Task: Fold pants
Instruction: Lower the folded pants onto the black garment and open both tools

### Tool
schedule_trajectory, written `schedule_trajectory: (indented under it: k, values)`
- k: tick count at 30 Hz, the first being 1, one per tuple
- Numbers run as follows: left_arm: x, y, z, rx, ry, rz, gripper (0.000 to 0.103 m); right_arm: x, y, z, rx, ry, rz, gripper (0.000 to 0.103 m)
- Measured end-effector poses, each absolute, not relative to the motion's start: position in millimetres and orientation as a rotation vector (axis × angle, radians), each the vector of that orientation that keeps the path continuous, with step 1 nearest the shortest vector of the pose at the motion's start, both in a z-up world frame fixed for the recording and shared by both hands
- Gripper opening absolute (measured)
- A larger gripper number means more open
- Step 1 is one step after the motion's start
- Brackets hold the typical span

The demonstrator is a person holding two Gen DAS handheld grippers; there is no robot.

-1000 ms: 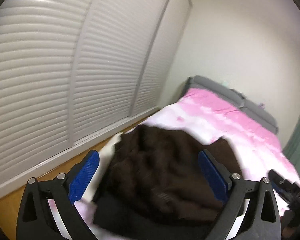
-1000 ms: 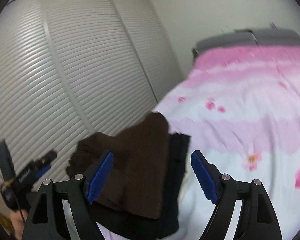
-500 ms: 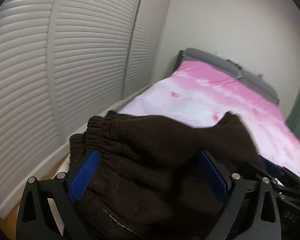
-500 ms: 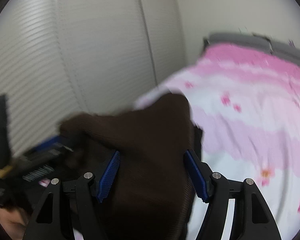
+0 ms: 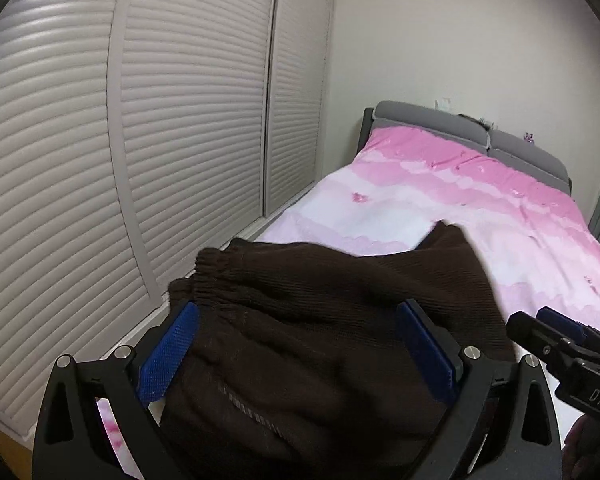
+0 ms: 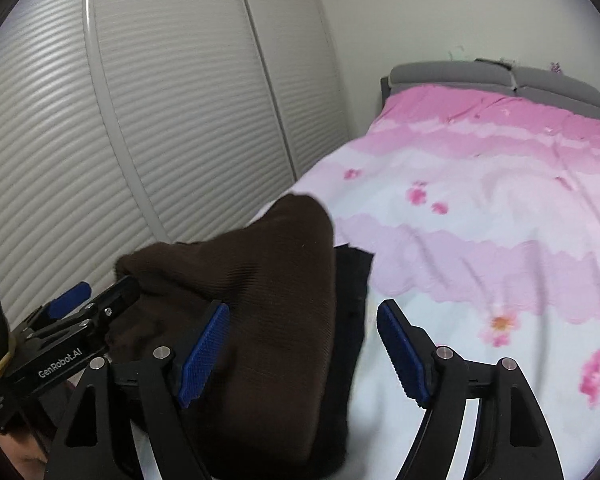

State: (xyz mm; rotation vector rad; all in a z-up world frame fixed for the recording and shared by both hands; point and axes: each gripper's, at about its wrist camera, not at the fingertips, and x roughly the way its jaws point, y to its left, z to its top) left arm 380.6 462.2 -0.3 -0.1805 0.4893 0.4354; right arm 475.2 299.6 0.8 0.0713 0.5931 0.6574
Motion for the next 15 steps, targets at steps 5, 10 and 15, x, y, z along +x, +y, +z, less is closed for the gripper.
schedule_trajectory:
  k: [5, 10, 15]
  values:
    - [334.3, 406.8, 27.0, -0.135, 0.472, 0.418, 0.102, 409.3, 227.7, 31.4, 0.055, 0.5, 0.588, 0.076]
    - [271.4, 329.3, 37.2, -0.143, 0.481, 0.357, 0.103, 333.7, 136.7, 49.8, 0.047, 0.453, 0.494, 0.077]
    - [213.8, 237.7, 40.9, -0.115, 0.48, 0.258, 0.103, 244.8, 32.5, 66.8, 0.045, 0.401, 0.354, 0.087]
